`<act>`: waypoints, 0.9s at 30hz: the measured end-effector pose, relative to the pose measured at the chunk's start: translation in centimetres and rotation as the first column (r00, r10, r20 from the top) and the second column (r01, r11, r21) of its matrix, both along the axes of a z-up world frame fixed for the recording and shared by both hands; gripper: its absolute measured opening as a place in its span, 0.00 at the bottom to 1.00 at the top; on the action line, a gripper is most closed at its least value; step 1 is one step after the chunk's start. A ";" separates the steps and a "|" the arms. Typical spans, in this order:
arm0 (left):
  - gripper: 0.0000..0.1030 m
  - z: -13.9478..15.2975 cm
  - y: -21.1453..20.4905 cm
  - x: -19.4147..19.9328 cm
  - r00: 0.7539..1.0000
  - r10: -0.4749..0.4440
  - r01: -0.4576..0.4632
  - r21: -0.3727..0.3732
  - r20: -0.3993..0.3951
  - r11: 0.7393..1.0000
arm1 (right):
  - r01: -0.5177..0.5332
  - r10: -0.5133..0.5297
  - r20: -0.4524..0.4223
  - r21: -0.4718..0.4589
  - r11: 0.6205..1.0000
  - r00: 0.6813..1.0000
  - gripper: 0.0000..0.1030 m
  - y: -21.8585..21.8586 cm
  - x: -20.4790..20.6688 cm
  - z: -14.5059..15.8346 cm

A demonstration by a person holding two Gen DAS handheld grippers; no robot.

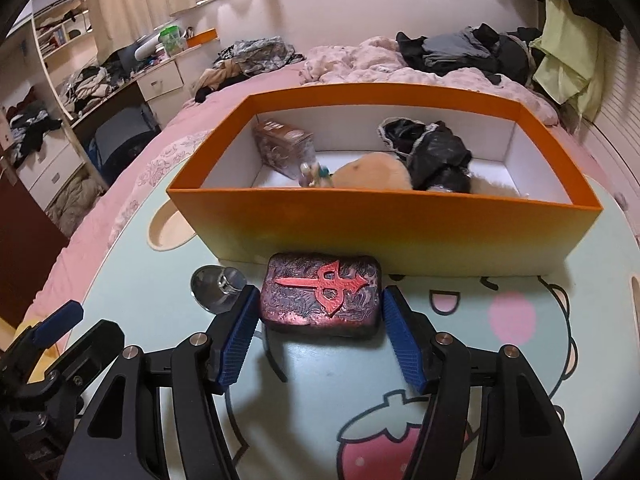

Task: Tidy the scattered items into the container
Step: 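Grasp the red-and-black packet with the right gripper, then grasp the silver metal trinket with the left gripper while the right holds the packet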

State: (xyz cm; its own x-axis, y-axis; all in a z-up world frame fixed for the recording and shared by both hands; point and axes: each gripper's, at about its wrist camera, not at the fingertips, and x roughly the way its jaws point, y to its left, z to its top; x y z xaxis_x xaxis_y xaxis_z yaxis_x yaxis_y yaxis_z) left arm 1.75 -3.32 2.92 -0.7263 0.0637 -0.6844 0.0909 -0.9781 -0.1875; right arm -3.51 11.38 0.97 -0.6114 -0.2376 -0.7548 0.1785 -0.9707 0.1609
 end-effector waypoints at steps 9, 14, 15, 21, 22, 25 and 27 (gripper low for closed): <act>0.92 -0.2 2.6 -1.1 0.997 -0.070 0.072 -0.053 0.034 0.996 | 0.052 -0.057 -0.050 -0.085 0.995 0.997 0.61 4.1 2.8 1.4; 0.92 -0.4 3.9 -2.2 0.993 -0.101 0.105 -0.079 0.060 0.991 | 0.097 -0.104 -0.064 -0.109 0.989 0.993 0.61 6.7 3.9 2.0; 0.92 -0.5 4.1 -2.3 0.992 -0.107 0.112 -0.081 0.064 0.990 | 0.109 -0.117 -0.064 -0.114 0.987 0.991 0.61 7.3 4.1 2.0; 0.92 -0.2 5.4 -3.4 0.985 -0.157 0.164 -0.095 0.075 0.982 | 0.138 -0.146 -0.050 -0.138 0.981 0.988 0.61 8.8 4.1 1.8; 0.92 -0.2 5.5 -3.6 0.983 -0.165 0.172 -0.092 0.076 0.981 | 0.138 -0.146 -0.047 -0.142 0.980 0.988 0.61 8.8 4.0 1.8; 0.90 -0.1 5.8 -4.1 0.980 -0.183 0.189 -0.087 0.076 0.978 | 0.133 -0.141 -0.047 -0.141 0.981 0.989 0.61 8.6 4.1 1.7; 0.78 -0.3 6.2 -4.6 0.977 -0.195 0.203 -0.092 0.088 0.975 | 0.130 -0.137 -0.048 -0.138 0.982 0.989 0.61 8.5 4.0 1.7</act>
